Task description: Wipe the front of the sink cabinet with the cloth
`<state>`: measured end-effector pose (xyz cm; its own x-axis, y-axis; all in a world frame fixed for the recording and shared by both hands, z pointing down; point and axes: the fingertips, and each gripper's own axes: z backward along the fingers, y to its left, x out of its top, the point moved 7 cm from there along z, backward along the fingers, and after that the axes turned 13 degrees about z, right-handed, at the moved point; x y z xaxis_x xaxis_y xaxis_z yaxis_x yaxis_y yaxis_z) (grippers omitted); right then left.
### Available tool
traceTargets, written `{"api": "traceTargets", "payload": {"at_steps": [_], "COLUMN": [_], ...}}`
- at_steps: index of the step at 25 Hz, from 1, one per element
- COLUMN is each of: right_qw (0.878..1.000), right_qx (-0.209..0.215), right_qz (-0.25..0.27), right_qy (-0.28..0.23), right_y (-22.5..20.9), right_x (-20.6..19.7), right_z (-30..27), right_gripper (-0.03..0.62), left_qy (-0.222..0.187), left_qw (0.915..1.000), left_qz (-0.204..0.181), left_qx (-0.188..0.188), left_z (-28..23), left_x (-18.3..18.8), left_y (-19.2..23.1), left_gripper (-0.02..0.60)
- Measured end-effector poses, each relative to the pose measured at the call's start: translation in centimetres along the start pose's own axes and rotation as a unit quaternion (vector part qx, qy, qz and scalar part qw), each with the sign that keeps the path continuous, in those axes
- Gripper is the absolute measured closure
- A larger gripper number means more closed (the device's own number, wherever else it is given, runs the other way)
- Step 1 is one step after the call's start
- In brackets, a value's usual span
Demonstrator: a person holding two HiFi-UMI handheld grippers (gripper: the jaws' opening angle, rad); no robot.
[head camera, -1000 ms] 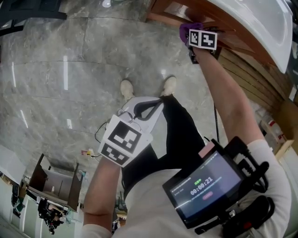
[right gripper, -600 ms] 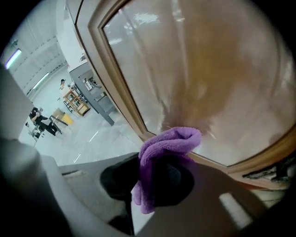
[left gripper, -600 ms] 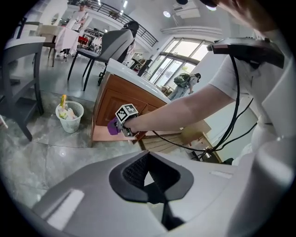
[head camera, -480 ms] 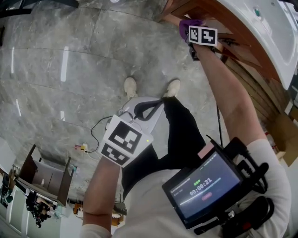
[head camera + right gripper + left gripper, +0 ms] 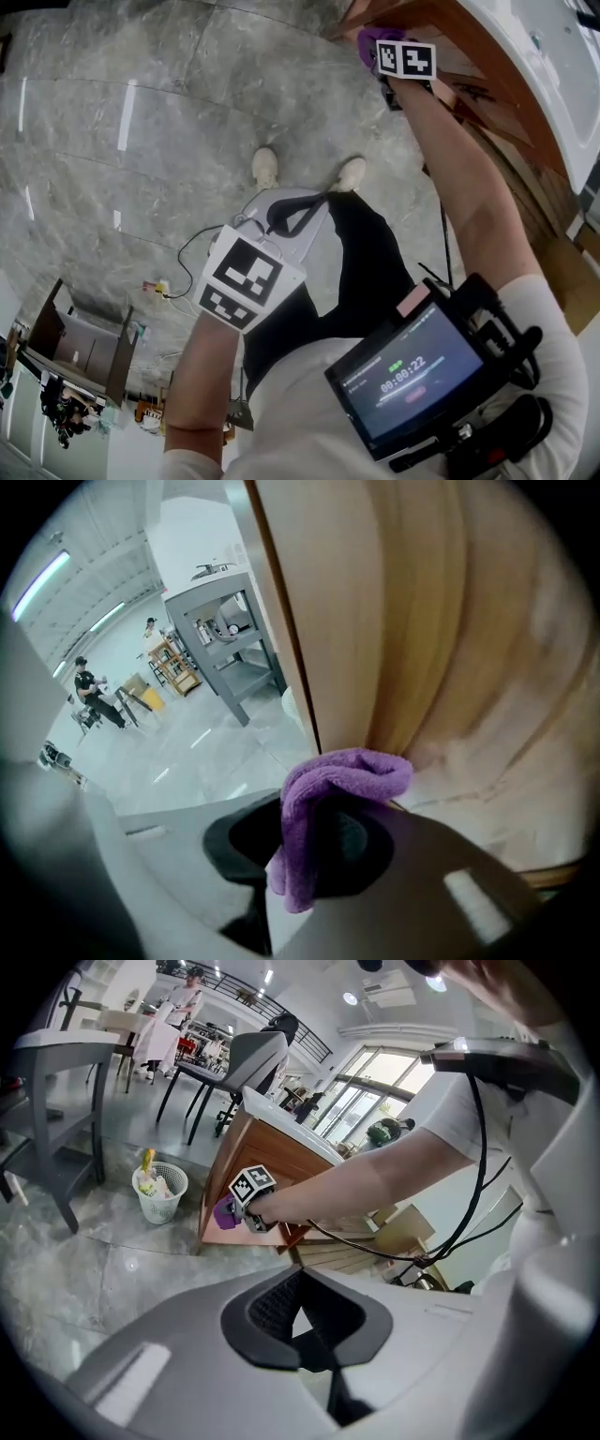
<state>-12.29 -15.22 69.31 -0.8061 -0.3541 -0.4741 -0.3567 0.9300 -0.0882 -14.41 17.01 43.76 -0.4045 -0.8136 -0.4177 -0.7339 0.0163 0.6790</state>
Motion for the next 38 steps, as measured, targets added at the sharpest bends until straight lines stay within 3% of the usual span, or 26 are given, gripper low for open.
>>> {"api": "traceTargets", "payload": {"at_steps": [11,21,31,38], "right_qw": [0.998,0.995,0.994,0.994], "right_qx": [0.028,0.069,0.084,0.044], "right_qz": [0.057,0.075,0.03,-0.022], "right_qy": [0.001,-0.014,-0.063,-0.093], "right_y": [3.4,7.6,11.4,11.8], "right_x": [1.8,0.6,-4.3,-9.5], "right_z": [0.7,7.3,21.8,34.8], "right_gripper": [0.522,0.522,0.522,0.522], "left_qy": [-0.002,0.014,0.037,0.063], "left_qw": [1.0,0.9981,0.9915,0.982], "left_qz": [-0.004,-0.055,-0.115,-0.171], "left_qx": [0.0,-0.022,-0.05,-0.048], "left_z": [1.3,2.3,4.1,5.5], "left_x": [0.5,3.1,5.5,7.1], "left_y": [0.5,-3.2,-10.1,-14.2], "left_gripper": [0.577,0.577,0.577,0.577]}}
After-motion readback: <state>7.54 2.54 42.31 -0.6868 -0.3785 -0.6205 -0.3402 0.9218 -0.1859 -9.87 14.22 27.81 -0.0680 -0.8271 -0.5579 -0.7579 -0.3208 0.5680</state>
